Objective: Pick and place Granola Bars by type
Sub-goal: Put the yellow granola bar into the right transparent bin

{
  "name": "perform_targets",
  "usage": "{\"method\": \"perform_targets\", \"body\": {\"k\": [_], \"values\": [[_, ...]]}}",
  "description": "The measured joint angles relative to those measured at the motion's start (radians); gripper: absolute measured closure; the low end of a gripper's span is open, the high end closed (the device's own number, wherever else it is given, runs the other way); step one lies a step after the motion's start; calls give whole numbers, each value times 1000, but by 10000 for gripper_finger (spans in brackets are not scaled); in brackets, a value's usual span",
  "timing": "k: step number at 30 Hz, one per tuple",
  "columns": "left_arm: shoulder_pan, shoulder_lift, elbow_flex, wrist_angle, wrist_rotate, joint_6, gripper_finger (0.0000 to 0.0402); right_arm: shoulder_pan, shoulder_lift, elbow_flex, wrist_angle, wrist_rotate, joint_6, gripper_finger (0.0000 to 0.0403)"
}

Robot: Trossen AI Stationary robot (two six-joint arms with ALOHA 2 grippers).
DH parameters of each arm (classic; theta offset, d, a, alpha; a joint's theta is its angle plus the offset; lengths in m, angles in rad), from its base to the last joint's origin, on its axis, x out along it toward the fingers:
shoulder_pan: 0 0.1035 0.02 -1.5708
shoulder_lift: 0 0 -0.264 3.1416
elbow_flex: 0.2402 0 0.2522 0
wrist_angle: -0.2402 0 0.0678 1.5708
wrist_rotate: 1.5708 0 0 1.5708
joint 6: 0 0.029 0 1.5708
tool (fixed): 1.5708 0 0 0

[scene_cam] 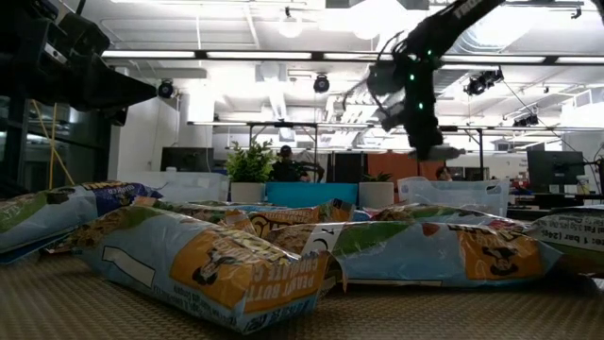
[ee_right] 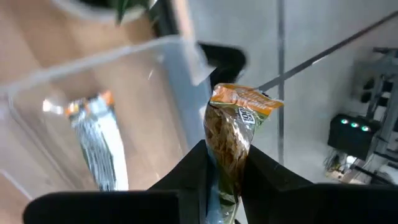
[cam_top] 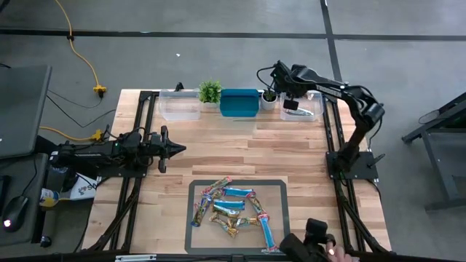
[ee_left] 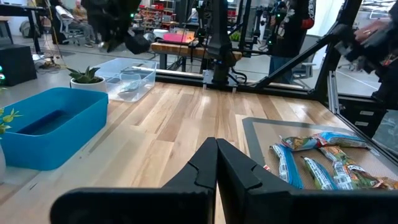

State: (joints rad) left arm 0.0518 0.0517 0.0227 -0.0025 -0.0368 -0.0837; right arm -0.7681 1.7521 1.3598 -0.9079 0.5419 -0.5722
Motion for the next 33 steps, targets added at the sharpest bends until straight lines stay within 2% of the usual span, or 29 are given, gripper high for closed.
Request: {"method": "perform_targets", "body": {"k": [8, 12, 20, 25, 33], "values": [[0, 0, 0, 0, 0, 0, 400, 0, 37, 0, -29, -1, -279, 345], [0, 0, 0, 0, 0, 0, 400, -8, 37, 0, -38, -8, -327, 345], [0, 0, 0, 0, 0, 0, 400, -43, 37, 0, -56, -252, -330, 345], [0, 0, 0, 0, 0, 0, 400, -67, 37, 0, -100, -362, -413, 345], [0, 0, 0, 0, 0, 0, 400, -104, 37, 0, -85, -351, -470, 345]]}}
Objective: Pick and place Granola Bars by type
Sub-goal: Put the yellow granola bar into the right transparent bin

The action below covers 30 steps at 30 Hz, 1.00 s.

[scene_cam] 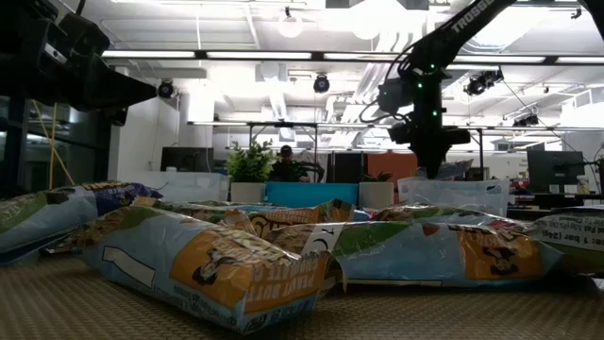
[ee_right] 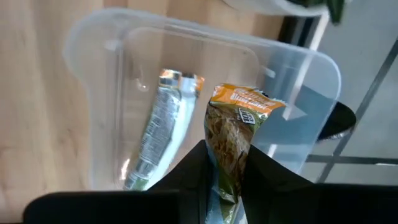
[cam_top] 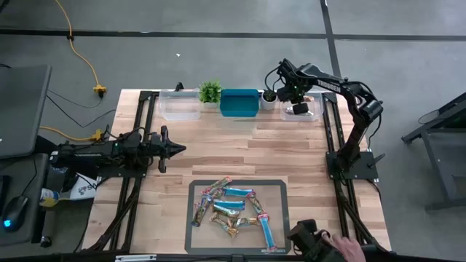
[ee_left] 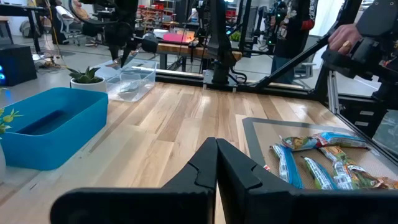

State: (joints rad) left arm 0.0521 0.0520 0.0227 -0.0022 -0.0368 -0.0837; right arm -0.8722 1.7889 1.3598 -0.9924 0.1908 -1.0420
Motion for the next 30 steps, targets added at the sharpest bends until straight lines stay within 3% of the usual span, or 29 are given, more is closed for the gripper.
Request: {"method": "perform_targets", "body": {"k": [15, 25, 30], "values": [[0, 0, 0, 0, 0, 0, 400, 1, 0, 0, 3, -16, -13, 342], [0, 0, 0, 0, 0, 0, 400, 2, 0, 0, -1, -14, 10, 299], [0, 0, 0, 0, 0, 0, 400, 5, 0, 0, 5, 11, 103, 280]]}}
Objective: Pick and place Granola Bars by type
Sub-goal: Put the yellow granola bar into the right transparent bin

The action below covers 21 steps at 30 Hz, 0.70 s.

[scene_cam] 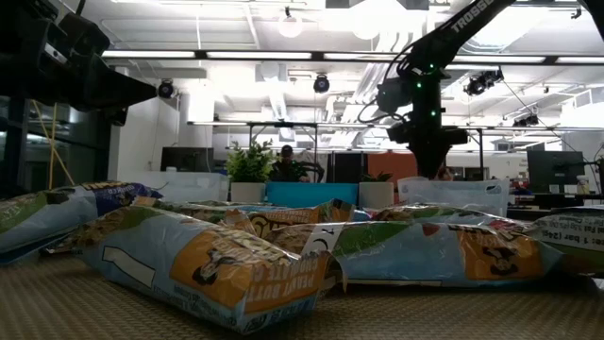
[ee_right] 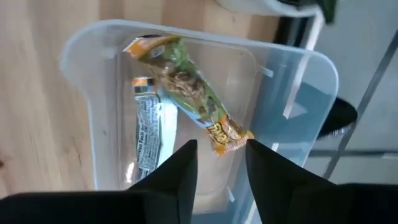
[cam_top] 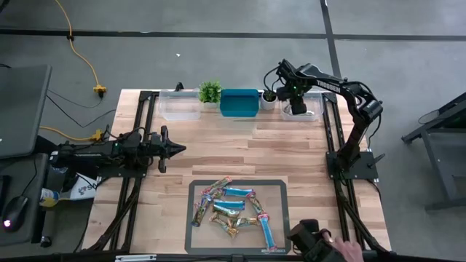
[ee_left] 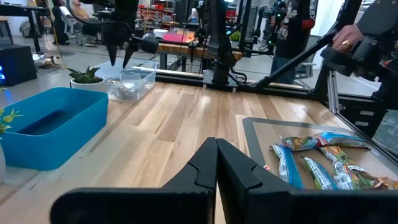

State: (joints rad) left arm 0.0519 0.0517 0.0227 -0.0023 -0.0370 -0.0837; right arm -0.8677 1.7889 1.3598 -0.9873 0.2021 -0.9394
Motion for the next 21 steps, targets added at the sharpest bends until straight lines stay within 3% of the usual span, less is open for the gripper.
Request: {"method": "perform_targets", "body": {"k": [5, 8, 16, 21], "values": [[0, 0, 0, 0, 0, 0, 400, 0, -1, 0, 10, 52, 232, 272], [0, 0, 0, 0, 0, 0, 400, 0, -16, 0, -10, 20, 372, 272], [0, 0, 0, 0, 0, 0, 400, 0, -126, 0, -16, -312, 617, 273], [0, 0, 0, 0, 0, 0, 400, 6, -199, 1, -2, -608, 723, 273]]}}
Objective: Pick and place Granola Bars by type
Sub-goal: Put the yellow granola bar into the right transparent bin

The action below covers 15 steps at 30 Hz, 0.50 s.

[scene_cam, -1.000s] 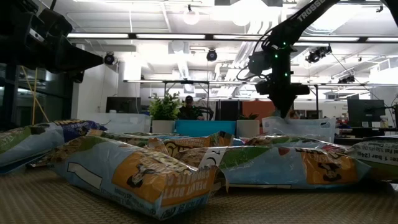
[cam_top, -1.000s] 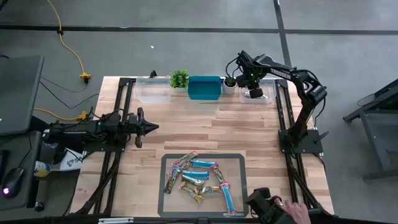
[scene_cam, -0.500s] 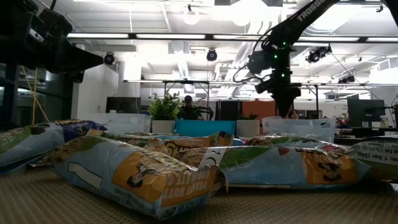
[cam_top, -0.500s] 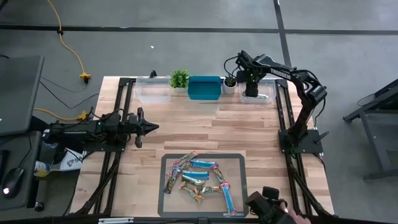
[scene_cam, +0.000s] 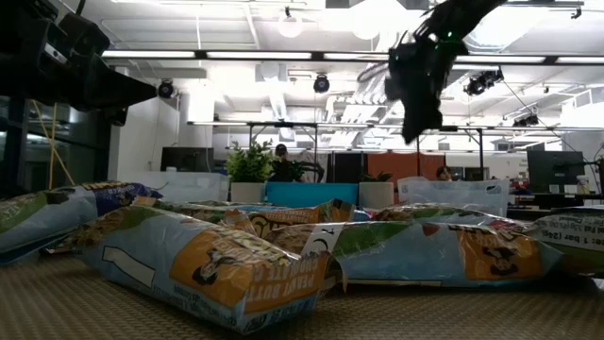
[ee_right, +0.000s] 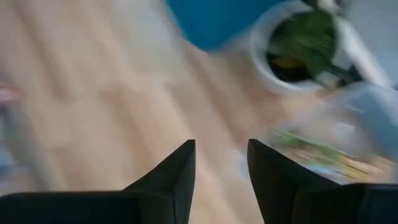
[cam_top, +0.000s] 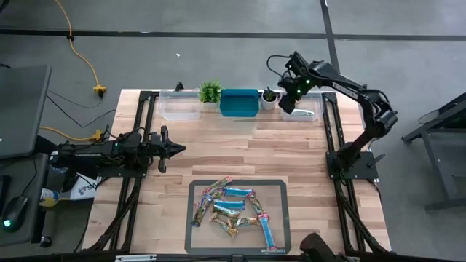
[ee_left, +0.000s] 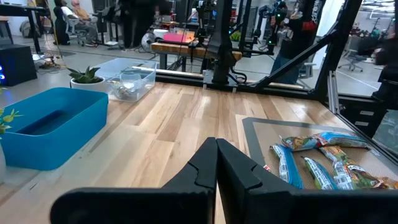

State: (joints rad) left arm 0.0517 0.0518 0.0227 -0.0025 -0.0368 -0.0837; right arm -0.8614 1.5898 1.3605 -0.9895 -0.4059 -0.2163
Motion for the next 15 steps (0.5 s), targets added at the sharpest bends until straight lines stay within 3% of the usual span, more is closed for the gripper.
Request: {"method": "perform_targets", "body": {"k": [3, 6, 15], "values": [[0, 0, 0, 0, 0, 0, 400, 29, -39, 0, 22, -174, 41, 273], [0, 0, 0, 0, 0, 0, 400, 89, -74, 0, 49, -279, 74, 273], [0, 0, 0, 0, 0, 0, 400, 380, -145, 0, 153, -305, 91, 274]]}}
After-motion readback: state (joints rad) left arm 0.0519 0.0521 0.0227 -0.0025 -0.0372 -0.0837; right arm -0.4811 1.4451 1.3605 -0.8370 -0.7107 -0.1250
